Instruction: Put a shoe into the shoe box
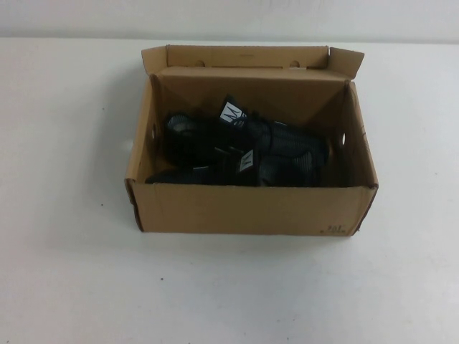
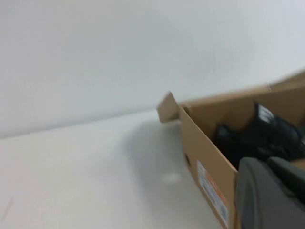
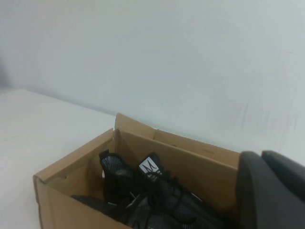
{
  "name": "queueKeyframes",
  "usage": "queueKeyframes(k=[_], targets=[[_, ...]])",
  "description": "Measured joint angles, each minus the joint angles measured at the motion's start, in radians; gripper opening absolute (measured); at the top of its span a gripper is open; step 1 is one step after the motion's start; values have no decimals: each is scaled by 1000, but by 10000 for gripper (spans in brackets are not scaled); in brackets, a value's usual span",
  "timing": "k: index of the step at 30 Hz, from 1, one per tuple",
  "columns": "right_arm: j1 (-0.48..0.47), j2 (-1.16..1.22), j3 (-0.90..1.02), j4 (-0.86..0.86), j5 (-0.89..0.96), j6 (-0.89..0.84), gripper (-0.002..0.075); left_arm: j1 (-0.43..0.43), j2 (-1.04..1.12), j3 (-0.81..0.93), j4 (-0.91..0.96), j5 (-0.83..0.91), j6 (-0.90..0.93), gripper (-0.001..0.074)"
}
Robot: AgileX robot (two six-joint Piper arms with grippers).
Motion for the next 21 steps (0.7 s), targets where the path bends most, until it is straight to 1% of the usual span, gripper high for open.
queueKeyframes(k=[4, 7, 11, 15, 17, 21], targets=[[0, 0, 0, 0, 0, 0, -16, 40, -61, 136, 51, -149, -107, -1], [0, 0, 0, 0, 0, 0, -16, 75, -84, 229, 85, -188, -187, -1], [0, 0, 0, 0, 0, 0, -16, 87, -88, 340, 142, -196, -293, -1], [0, 0, 0, 0, 0, 0, -16, 87, -88, 412, 167, -189, -320, -1], [0, 0, 0, 0, 0, 0, -16, 87, -88, 421, 167, -170, -326, -1], [0, 0, 0, 0, 0, 0, -16, 87, -88, 424, 171, -79, -339, -1]])
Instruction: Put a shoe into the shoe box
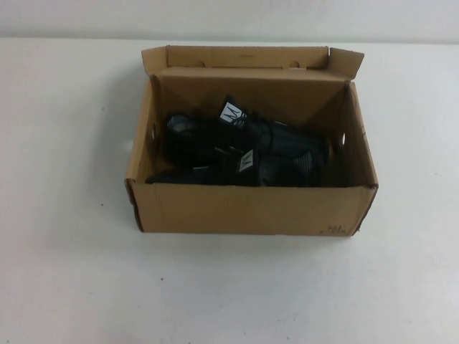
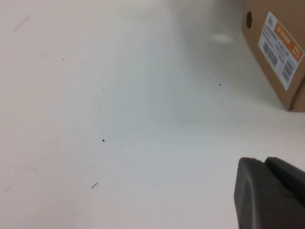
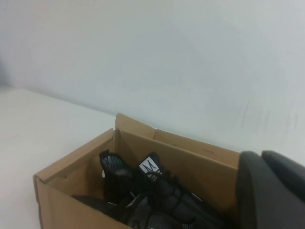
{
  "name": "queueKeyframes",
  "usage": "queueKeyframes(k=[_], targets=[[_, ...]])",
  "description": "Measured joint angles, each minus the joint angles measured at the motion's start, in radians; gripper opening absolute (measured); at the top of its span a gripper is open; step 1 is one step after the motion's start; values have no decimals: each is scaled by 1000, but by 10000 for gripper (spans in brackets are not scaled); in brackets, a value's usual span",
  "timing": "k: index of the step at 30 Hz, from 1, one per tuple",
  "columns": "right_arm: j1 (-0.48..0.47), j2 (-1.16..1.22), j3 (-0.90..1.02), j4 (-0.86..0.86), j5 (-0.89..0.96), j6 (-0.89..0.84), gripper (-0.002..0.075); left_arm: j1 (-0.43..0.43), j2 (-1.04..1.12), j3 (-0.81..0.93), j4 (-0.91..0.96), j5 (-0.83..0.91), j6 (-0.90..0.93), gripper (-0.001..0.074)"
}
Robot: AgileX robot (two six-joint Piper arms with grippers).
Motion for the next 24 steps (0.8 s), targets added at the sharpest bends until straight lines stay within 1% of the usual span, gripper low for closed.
queueKeyframes(k=[9, 24], targets=[[0, 0, 0, 0, 0, 0, -16, -61, 0, 0, 0, 6, -2, -1], [0, 0, 0, 0, 0, 0, -16, -61, 0, 0, 0, 6, -2, -1]])
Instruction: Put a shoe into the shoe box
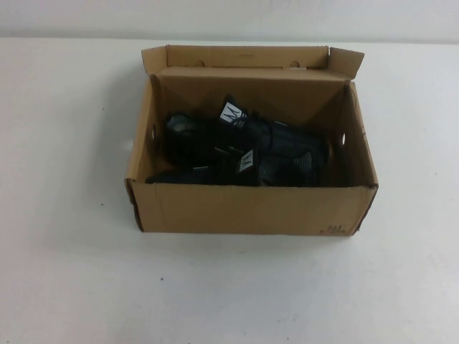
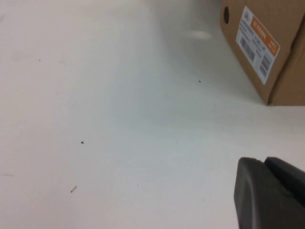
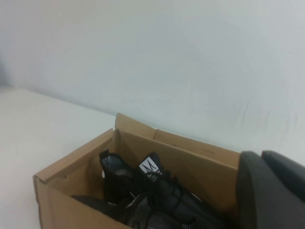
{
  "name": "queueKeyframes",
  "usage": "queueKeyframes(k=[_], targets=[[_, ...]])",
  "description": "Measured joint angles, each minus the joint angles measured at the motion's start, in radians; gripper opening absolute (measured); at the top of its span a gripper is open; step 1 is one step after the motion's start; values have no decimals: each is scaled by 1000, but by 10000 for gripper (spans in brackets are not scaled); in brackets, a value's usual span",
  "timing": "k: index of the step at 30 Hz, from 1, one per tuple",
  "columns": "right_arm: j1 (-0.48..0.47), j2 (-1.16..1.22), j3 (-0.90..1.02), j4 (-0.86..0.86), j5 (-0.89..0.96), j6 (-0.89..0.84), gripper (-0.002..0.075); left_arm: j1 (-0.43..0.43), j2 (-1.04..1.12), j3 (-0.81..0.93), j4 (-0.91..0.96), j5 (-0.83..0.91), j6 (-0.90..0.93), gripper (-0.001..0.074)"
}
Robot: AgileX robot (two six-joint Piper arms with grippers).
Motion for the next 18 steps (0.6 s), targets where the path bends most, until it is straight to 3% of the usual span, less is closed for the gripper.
queueKeyframes(k=[14, 18], targets=[[-2, 0, 0, 0, 0, 0, -16, 0, 0, 0, 0, 2, 0, -1], [-62, -35, 0, 11, 17, 0, -16, 0, 0, 0, 0, 2, 0, -1]])
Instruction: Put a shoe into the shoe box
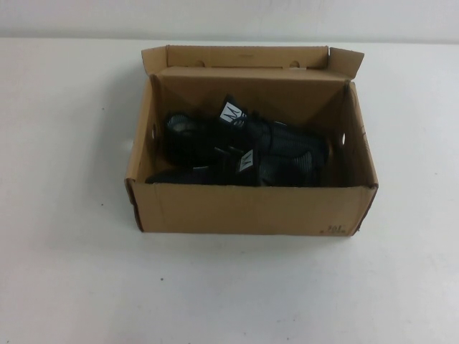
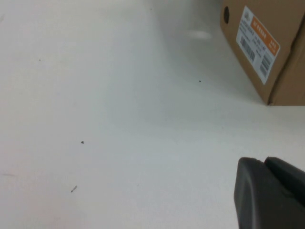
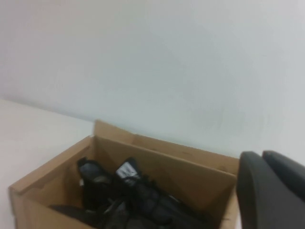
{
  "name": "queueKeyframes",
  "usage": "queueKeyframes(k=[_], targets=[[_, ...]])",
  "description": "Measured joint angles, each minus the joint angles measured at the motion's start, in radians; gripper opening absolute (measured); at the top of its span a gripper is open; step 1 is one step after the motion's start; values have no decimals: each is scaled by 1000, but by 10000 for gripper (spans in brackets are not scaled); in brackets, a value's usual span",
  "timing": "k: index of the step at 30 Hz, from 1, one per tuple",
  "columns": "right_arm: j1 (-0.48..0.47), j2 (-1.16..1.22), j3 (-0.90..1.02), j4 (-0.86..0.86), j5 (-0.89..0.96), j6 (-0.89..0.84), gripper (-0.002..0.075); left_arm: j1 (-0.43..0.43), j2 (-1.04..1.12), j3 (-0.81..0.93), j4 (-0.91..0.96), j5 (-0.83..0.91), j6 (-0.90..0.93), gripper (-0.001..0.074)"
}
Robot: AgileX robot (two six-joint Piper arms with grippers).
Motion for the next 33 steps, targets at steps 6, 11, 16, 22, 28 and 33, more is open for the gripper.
queueKeyframes(k=[6, 11, 16, 22, 28, 33], targets=[[-167, -85, 0, 61, 151, 0, -16, 0, 0, 0, 0, 0, 0, -1], [-248, -163, 40, 65, 204, 0, -16, 0, 0, 0, 0, 0, 0, -1], [-299, -261, 190, 65, 130, 0, -16, 0, 0, 0, 0, 0, 0, -1], [-344, -381, 404, 65, 71, -2, -16, 0, 0, 0, 0, 0, 0, -1], [-392, -443, 563, 67, 85, -2, -16, 0, 0, 0, 0, 0, 0, -1], [-438, -443, 570, 68, 214, -2, -16, 0, 0, 0, 0, 0, 0, -1]])
